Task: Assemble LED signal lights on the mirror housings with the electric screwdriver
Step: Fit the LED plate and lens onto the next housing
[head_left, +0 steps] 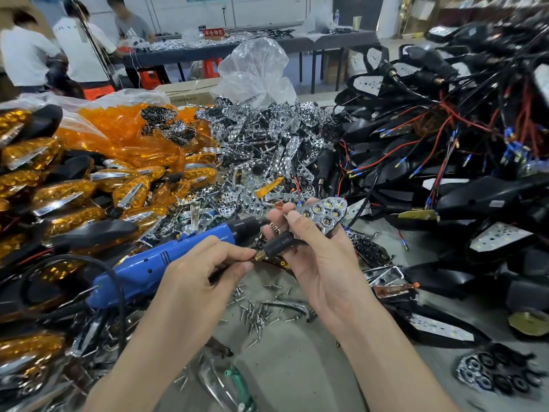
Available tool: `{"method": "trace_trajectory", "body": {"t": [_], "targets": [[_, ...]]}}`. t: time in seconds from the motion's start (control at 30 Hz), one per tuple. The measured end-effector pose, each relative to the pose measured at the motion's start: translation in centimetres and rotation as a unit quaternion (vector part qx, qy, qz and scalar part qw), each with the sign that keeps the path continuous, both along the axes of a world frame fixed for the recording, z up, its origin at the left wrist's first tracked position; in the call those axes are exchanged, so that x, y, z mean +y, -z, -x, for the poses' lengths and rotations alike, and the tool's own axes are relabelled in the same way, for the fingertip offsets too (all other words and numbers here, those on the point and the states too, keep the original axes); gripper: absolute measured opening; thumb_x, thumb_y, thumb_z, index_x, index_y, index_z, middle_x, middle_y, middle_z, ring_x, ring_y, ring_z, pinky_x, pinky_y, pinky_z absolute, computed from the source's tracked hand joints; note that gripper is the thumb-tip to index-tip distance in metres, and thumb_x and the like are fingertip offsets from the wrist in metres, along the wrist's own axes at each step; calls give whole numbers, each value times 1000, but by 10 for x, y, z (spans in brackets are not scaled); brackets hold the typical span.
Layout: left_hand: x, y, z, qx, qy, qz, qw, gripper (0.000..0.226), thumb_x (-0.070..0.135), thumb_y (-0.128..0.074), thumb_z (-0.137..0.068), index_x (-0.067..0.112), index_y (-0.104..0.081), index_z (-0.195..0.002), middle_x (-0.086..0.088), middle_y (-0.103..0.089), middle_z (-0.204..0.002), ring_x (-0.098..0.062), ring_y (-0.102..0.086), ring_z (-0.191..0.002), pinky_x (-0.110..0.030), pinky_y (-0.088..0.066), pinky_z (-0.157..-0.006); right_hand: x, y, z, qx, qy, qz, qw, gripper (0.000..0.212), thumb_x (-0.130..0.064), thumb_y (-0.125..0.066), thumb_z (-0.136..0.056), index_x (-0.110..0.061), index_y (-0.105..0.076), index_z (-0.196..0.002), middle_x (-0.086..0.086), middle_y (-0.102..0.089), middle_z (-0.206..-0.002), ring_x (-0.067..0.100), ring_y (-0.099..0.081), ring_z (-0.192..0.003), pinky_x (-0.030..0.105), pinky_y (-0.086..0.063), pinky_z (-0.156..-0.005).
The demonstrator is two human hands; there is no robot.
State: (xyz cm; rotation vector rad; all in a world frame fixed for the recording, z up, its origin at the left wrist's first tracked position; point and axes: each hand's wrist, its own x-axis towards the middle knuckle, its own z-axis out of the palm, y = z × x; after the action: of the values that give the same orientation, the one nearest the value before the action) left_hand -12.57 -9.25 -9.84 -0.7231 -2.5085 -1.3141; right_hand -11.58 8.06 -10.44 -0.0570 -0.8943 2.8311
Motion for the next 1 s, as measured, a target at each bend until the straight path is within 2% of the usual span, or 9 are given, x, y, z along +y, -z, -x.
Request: {"method": "trace_trajectory", "body": {"t": [0.23, 0.4, 0.57, 0.67, 0.8, 1.0], "targets": [[0, 0, 0, 2, -4, -2, 1000, 16, 33, -66, -81, 44, -70, -91, 8, -65, -80, -15, -59, -70, -26, -45, -59, 0, -2, -1, 4, -6, -5, 1000, 40, -5, -71, -79, 0, -60, -118, 9, -76, -99, 23, -75, -97, 42, -61, -91], [0, 2, 1, -4, -19, 3, 1000, 26, 17, -74, -84, 42, -71, -89, 10, -66, -82, -14, -60, -70, -24, -46, -59, -1, -2, -1, 9, -6, 6, 1000, 54, -6, -71, -79, 2, -54, -130, 8, -75, -102, 23, -75, -98, 43, -60, -92], [-1, 3, 1, -9, -13, -12, 1000, 13, 35, -66, -80, 42, -71, -90, 9, -66, -81, -16, -61, -68, -33, -47, -60, 0, 0, 0, 12, -9, 9, 1000, 50, -5, -70, -81, 1, -56, -128, 8, -75, -103, 23, -75, -99, 42, -60, -92], [-1, 2, 1, -7, -7, -7, 1000, 15, 36, -65, -80, 43, -71, -92, 9, -66, -81, -16, -60, -66, -32, -48, -60, 0, 1, 0, 11, -9, 8, 1000, 50, -5, -70, -81, 2, -56, -128, 8, -75, -103, 24, -75, -98, 41, -61, -90], [0, 1, 0, -6, -7, -7, 1000, 19, 38, -64, -80, 44, -69, -97, 9, -67, -84, -17, -61, -68, -33, -47, -60, 1, 3, 1, 11, -2, -8, 1000, 38, -6, -71, -81, -1, -60, -117, 8, -75, -102, 25, -76, -97, 40, -61, -89], [1, -1, -2, -10, -10, -6, 1000, 14, 36, -64, -80, 44, -70, -90, 9, -66, -82, -17, -61, -67, -33, -47, -59, 0, 4, 2, 11, 19, -37, 999, 37, -8, -70, -83, 2, -60, -117, 10, -75, -101, 26, -76, -98, 36, -61, -86]]}}
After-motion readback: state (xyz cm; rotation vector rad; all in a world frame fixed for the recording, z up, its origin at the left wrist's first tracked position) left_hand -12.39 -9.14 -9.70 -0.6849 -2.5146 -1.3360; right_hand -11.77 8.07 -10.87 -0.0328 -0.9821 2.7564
